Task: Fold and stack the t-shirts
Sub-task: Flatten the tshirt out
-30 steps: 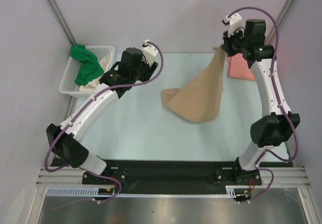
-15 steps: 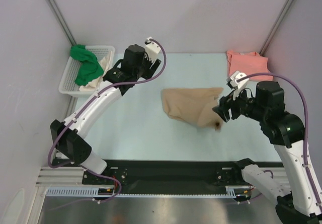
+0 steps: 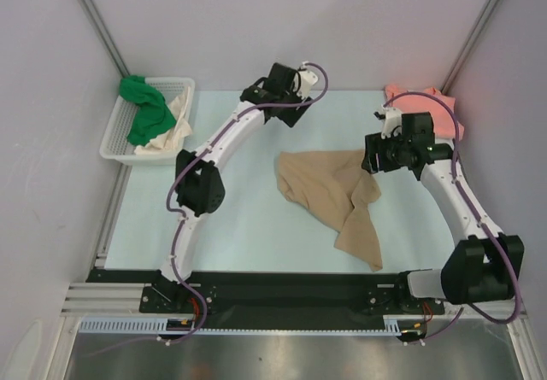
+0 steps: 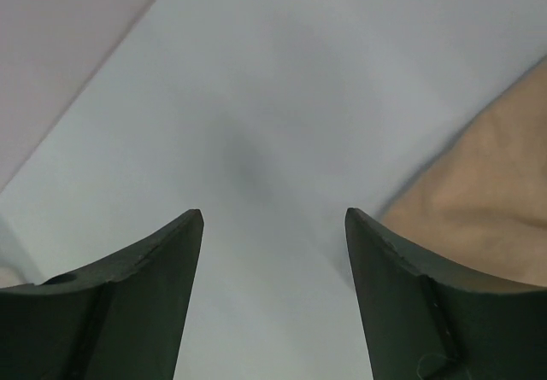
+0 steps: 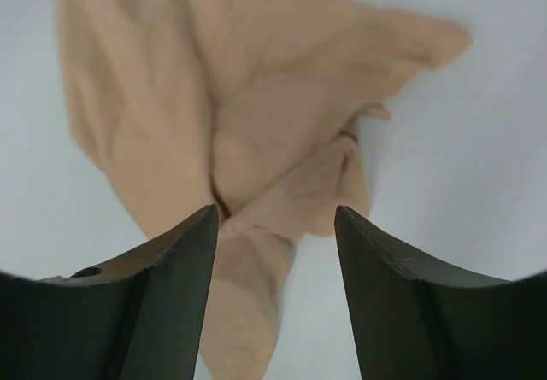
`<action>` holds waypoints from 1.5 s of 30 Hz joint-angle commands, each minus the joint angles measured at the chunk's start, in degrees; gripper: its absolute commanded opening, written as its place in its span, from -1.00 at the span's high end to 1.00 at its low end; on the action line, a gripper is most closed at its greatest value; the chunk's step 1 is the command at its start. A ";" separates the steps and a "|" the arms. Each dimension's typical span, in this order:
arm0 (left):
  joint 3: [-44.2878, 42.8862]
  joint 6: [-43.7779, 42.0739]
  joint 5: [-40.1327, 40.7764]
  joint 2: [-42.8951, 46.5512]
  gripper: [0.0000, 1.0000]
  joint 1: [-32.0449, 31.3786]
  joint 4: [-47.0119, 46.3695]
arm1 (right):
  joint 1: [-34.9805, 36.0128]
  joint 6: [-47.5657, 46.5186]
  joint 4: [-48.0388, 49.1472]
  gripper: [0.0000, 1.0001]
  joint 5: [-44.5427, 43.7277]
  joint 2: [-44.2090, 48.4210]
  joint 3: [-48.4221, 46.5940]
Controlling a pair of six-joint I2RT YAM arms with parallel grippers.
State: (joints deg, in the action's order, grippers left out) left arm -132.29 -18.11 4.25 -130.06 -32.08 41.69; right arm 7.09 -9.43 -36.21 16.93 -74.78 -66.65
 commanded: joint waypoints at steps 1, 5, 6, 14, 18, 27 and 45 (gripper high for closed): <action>-5.62 -1.22 -6.01 -5.72 -0.46 0.26 5.96 | -3.92 2.58 4.39 -0.23 1.35 -2.20 3.97; -0.08 -2.54 -7.94 -6.96 -0.50 0.26 0.50 | -4.10 0.56 5.17 -0.22 4.68 -4.84 6.61; 0.27 -2.46 -9.07 -7.83 -0.50 0.35 0.15 | -4.10 0.55 5.35 -0.22 5.30 -5.28 6.80; 0.10 2.02 -13.91 -11.88 -0.54 0.70 2.34 | -3.66 0.20 7.72 -0.19 7.51 -14.23 4.43; 0.80 2.64 -15.41 -13.02 -0.53 0.70 2.78 | -3.58 -0.85 7.20 -0.12 7.42 -19.87 1.27; 1.16 2.29 -21.91 -13.64 -0.43 0.70 5.50 | -3.58 -3.31 4.92 0.25 8.73 -25.24 -4.54; 13.97 -1.57 -17.36 6.73 0.99 2.02 -2.39 | -5.51 -4.28 7.81 0.92 0.13 -18.46 -6.20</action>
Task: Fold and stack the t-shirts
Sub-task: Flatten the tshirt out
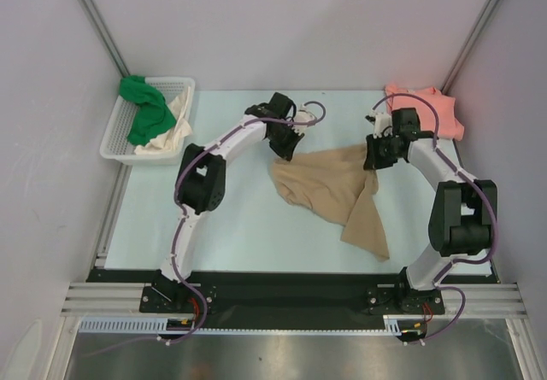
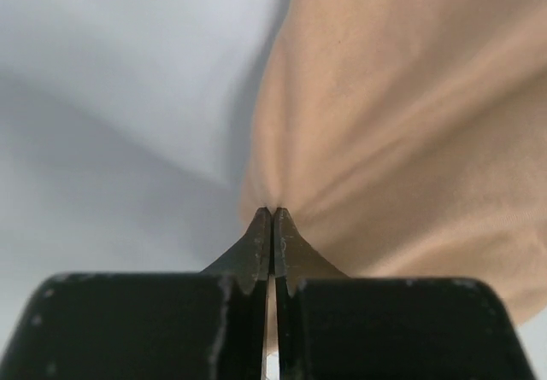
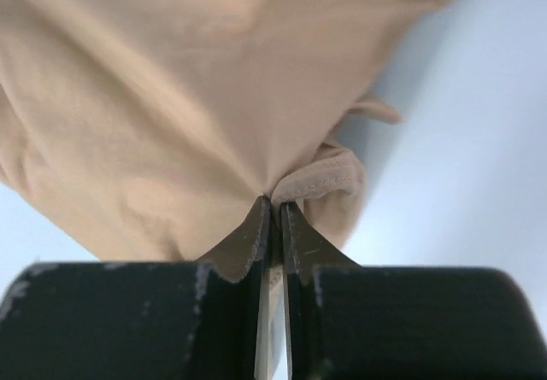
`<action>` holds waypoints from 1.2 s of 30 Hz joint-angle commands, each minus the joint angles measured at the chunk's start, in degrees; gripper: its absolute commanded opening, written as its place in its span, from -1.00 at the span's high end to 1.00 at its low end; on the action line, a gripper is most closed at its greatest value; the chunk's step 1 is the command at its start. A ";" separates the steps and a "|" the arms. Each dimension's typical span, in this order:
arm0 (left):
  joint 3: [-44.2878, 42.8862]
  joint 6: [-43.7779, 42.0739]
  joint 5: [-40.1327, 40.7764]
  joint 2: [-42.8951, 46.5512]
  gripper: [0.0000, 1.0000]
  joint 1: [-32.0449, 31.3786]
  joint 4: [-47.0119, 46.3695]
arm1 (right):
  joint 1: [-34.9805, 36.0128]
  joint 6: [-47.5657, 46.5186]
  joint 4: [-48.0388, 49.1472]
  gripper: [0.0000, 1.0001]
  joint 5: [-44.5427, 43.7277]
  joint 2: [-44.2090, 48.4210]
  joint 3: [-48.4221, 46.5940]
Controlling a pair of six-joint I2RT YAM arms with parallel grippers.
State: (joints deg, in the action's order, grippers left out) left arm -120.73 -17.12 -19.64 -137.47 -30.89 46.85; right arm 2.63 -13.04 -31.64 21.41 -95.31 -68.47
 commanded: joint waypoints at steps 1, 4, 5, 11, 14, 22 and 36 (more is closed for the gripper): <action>4.25 -3.00 8.02 16.59 0.99 0.84 -8.61 | -1.14 -1.02 3.25 1.00 -4.71 1.53 -7.18; 5.85 -3.44 13.74 23.02 0.99 1.19 -10.11 | -1.32 -2.17 3.25 1.00 -5.41 -0.57 -13.24; 6.46 -3.01 15.40 24.51 0.99 1.54 -10.46 | -1.40 -2.34 3.16 1.00 -5.41 -1.10 -14.66; 14.45 -3.61 21.65 38.66 0.99 2.59 -13.36 | -1.58 -2.61 2.90 1.00 -6.47 -1.73 -22.58; 20.16 -5.29 21.75 44.64 0.99 2.59 -11.88 | -1.58 -3.13 0.80 1.00 -3.40 1.07 -22.07; 42.41 -3.88 13.13 56.42 0.07 -2.14 -5.28 | 2.19 -5.59 -9.76 0.01 13.92 13.20 -2.31; 16.79 -0.10 18.49 28.35 -0.11 1.80 -4.93 | 2.73 -2.43 3.68 -0.12 0.06 2.16 -7.02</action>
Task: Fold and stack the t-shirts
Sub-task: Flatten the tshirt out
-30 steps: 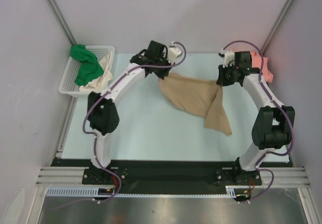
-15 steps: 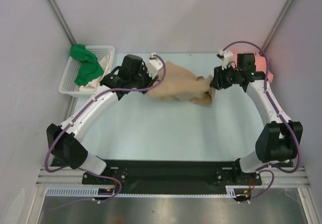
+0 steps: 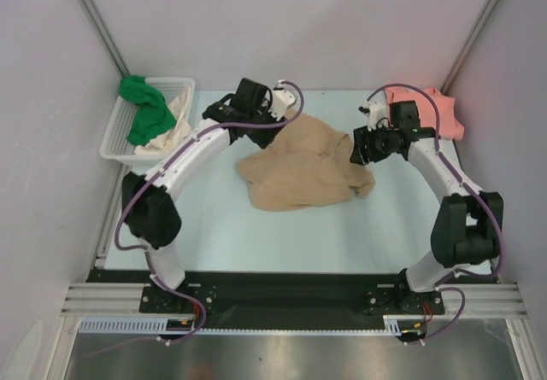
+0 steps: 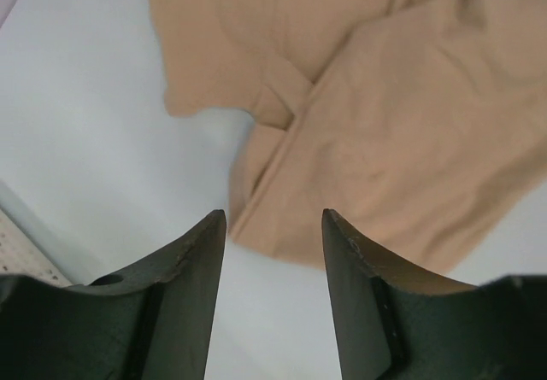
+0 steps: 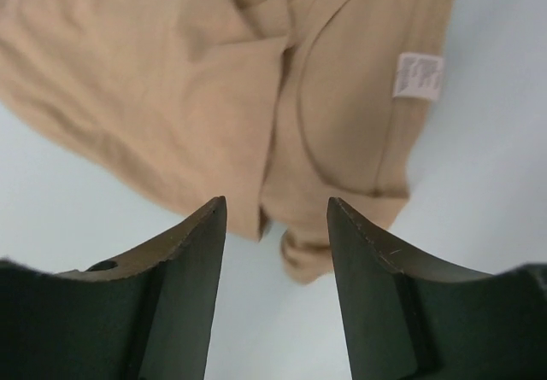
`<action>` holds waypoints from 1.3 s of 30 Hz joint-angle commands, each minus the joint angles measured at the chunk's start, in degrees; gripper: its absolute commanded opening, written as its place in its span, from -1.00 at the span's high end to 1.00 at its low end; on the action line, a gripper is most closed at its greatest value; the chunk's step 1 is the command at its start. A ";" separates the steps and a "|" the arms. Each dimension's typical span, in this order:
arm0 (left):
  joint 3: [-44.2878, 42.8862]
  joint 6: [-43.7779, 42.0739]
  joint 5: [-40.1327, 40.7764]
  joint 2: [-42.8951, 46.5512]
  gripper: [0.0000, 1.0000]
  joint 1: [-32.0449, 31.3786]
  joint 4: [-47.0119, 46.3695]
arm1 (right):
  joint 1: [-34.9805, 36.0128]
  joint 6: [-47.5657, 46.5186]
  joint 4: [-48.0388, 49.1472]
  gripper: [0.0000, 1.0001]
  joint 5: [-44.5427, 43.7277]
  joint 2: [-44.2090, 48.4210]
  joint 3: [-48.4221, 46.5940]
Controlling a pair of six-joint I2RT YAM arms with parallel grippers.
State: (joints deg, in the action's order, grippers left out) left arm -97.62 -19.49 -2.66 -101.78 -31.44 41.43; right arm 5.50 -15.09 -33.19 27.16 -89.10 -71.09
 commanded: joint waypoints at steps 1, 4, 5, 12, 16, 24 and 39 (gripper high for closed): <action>-8.44 2.26 1.77 -9.38 -0.08 2.70 1.36 | -0.48 -0.81 5.33 -0.11 -6.15 -7.46 -5.71; -12.41 2.43 2.48 -13.26 -0.04 3.84 1.47 | -1.19 -1.34 5.59 -0.05 -6.94 -14.40 -11.86; -12.42 2.70 2.48 -13.36 -0.04 4.02 1.29 | -1.19 -1.17 5.85 -0.04 -7.03 -16.18 -13.71; -9.26 2.43 4.59 -12.83 -0.02 4.81 0.32 | -1.01 -1.08 6.82 -0.10 -8.35 -31.73 -30.58; -7.76 2.35 5.73 -12.04 -0.02 4.90 0.32 | -0.49 -2.04 5.68 -0.16 -6.51 -38.86 -40.15; -1.88 1.29 6.61 -9.67 -0.04 5.95 0.32 | 1.80 -1.61 5.68 -0.25 -7.38 -45.98 -44.05; 1.12 2.08 6.61 -9.06 -0.03 7.27 -0.38 | 1.01 -2.93 5.16 1.00 -12.39 -41.71 -36.41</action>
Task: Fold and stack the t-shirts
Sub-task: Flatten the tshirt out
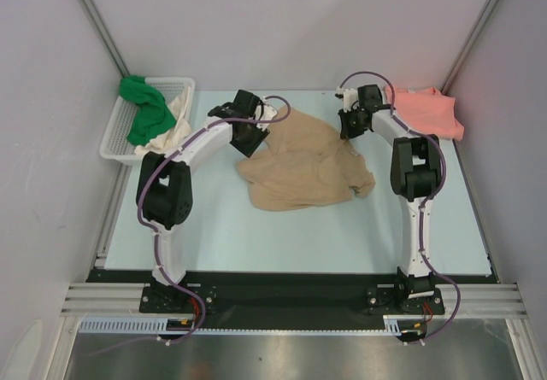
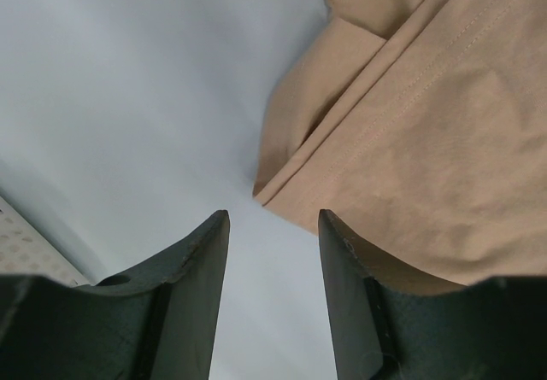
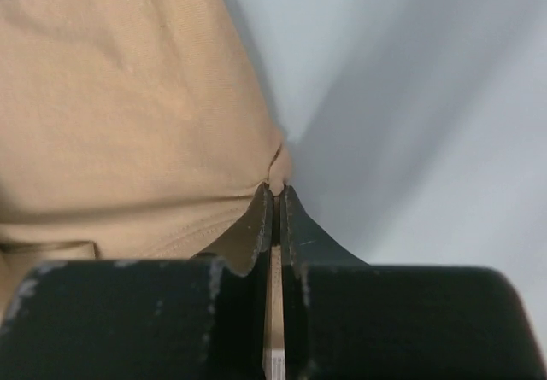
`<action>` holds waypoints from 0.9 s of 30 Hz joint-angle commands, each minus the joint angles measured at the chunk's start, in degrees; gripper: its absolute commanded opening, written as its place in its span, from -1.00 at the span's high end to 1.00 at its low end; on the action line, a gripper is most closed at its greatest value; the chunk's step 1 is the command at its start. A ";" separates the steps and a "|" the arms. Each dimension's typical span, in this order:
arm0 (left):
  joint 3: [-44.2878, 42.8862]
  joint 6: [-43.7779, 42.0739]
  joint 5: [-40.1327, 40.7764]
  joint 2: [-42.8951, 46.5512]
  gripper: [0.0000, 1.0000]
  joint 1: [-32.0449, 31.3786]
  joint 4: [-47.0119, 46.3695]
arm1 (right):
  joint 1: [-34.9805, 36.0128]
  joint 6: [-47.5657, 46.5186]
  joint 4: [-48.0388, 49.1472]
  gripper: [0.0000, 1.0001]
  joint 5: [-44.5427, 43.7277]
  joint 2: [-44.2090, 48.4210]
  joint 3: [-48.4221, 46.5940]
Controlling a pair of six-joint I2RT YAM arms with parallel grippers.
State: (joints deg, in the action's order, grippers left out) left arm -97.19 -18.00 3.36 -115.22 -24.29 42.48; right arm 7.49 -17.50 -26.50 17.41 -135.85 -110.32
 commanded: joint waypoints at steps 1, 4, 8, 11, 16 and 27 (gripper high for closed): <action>0.86 0.77 0.95 4.65 -0.03 0.21 -1.61 | -1.59 -0.43 -1.88 1.00 -2.38 6.98 5.88; 1.39 1.38 0.34 4.48 -0.04 0.74 -2.58 | -3.79 -0.78 -3.02 1.00 -2.03 13.58 10.38; -3.77 1.56 -6.21 -0.08 -0.19 1.70 -0.22 | -6.25 -2.19 -5.23 1.00 -1.76 19.56 17.22; -11.59 3.93 -13.95 -7.55 -0.22 3.02 4.27 | -6.34 -2.63 -6.02 1.00 -1.77 21.24 19.70; -19.52 3.94 -19.79 -16.77 -0.24 3.20 6.03 | -5.29 -2.63 -5.84 1.00 -1.50 22.65 21.03; -27.27 3.32 -20.40 -24.87 -0.13 3.46 6.65 | -2.66 -3.25 -5.23 1.00 -2.47 24.14 22.96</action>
State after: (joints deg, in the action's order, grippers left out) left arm -121.23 -15.00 -14.15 -138.91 -21.08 48.97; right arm 4.25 -19.86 -32.14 15.59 -114.93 -87.96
